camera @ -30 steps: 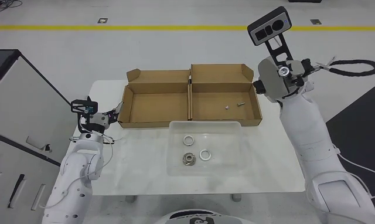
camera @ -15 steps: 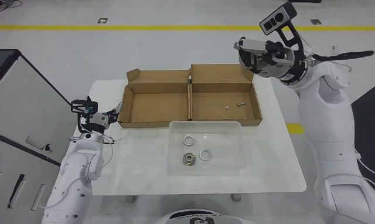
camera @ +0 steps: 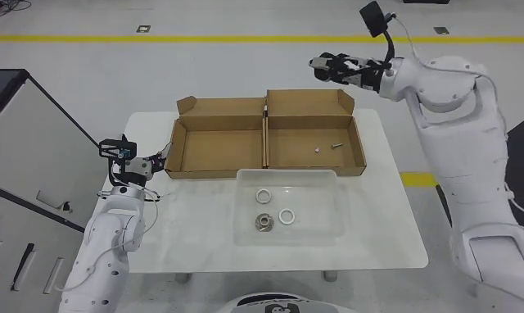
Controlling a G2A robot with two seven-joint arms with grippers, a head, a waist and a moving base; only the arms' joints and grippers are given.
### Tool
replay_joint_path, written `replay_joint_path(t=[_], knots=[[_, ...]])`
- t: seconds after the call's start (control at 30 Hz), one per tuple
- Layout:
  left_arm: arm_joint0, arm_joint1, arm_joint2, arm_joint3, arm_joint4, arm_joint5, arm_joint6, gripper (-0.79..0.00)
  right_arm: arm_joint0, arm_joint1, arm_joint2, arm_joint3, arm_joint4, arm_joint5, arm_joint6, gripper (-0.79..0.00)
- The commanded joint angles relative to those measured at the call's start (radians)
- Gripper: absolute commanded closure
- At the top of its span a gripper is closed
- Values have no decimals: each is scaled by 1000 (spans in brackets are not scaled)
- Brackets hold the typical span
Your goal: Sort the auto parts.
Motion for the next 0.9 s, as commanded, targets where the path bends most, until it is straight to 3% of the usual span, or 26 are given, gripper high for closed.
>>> replay_joint_path(t=[0.0,0.53,0.87], knots=[[0,0,0,0,0,0,0,-785,28,-6,-61,38,-78,-6,-11,0],[0,0,0,0,0,0,0,-785,163,-79,-420,343,-462,-86,-50,0],[0,0,0,0,0,0,0,-785,197,-152,-561,549,-498,-116,-35,0]])
